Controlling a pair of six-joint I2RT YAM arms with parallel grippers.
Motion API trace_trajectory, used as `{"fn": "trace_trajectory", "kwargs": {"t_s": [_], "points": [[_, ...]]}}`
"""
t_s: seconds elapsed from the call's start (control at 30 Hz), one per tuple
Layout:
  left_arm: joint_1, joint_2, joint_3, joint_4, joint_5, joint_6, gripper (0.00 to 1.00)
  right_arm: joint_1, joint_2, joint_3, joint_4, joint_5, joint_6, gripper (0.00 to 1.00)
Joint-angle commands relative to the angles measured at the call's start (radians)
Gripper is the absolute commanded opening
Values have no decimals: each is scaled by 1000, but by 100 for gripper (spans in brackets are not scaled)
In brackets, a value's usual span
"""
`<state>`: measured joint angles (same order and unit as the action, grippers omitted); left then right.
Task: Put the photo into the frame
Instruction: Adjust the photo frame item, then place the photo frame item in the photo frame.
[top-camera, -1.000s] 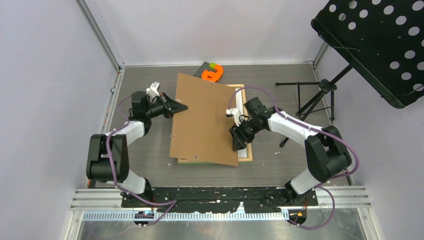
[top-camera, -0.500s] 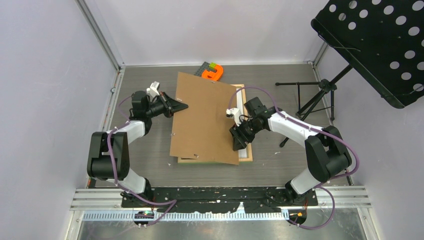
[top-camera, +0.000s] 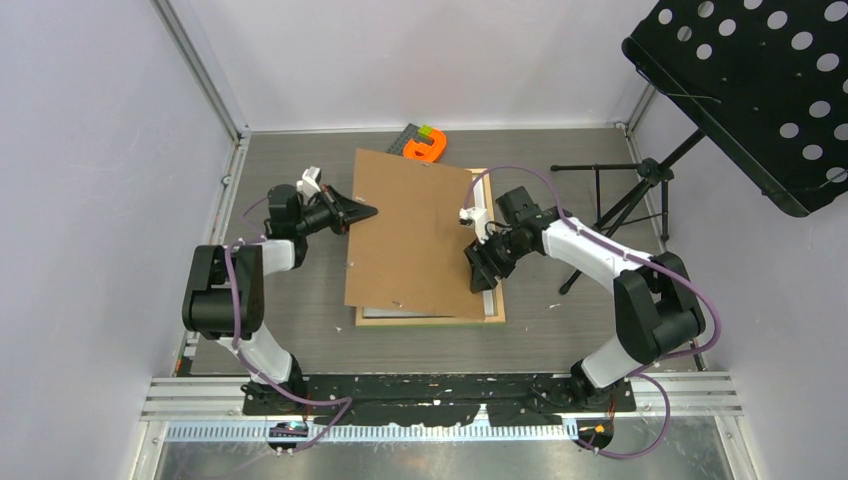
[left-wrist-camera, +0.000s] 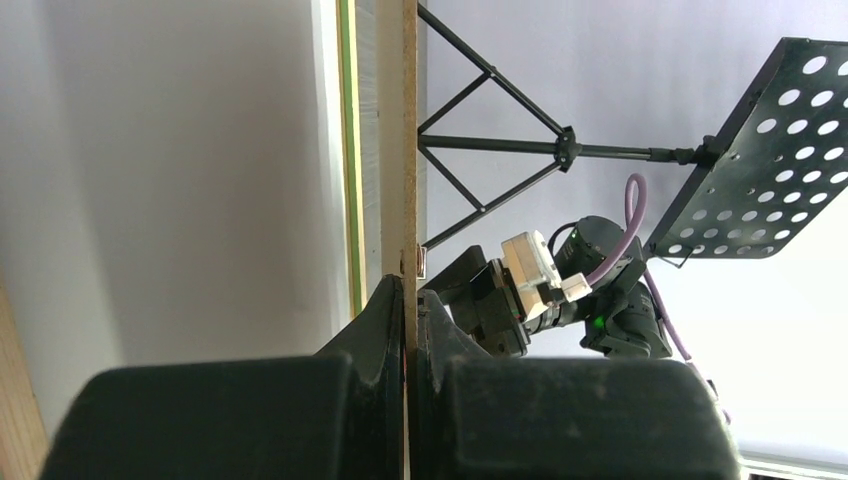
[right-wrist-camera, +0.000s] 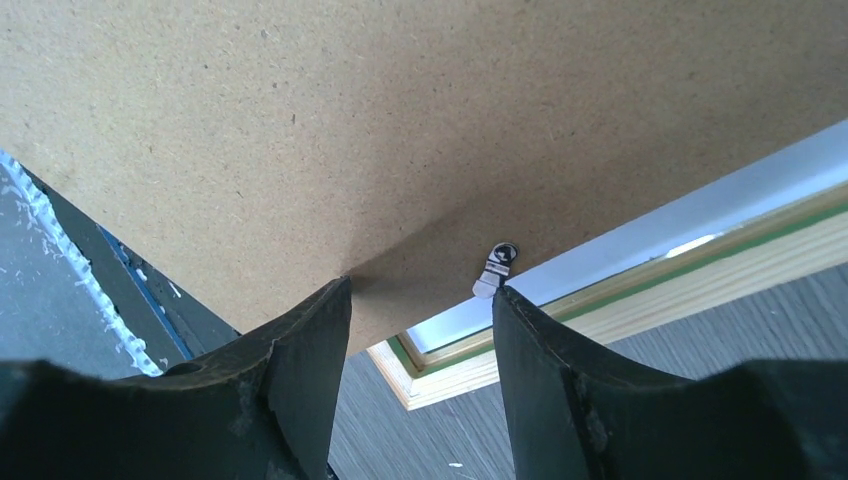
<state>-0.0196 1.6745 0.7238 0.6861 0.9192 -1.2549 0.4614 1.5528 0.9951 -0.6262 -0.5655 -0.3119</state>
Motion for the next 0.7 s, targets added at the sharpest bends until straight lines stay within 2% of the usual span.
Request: {"fn": "trace_trajectory", "kwargs": {"t_s": [0.0, 0.67], "points": [[3, 13, 12, 150, 25, -61, 0, -30, -49, 43, -10, -8, 0, 61], [-20, 72, 50, 194, 37, -84, 0, -249, -56, 57, 32, -3, 88, 60]]}}
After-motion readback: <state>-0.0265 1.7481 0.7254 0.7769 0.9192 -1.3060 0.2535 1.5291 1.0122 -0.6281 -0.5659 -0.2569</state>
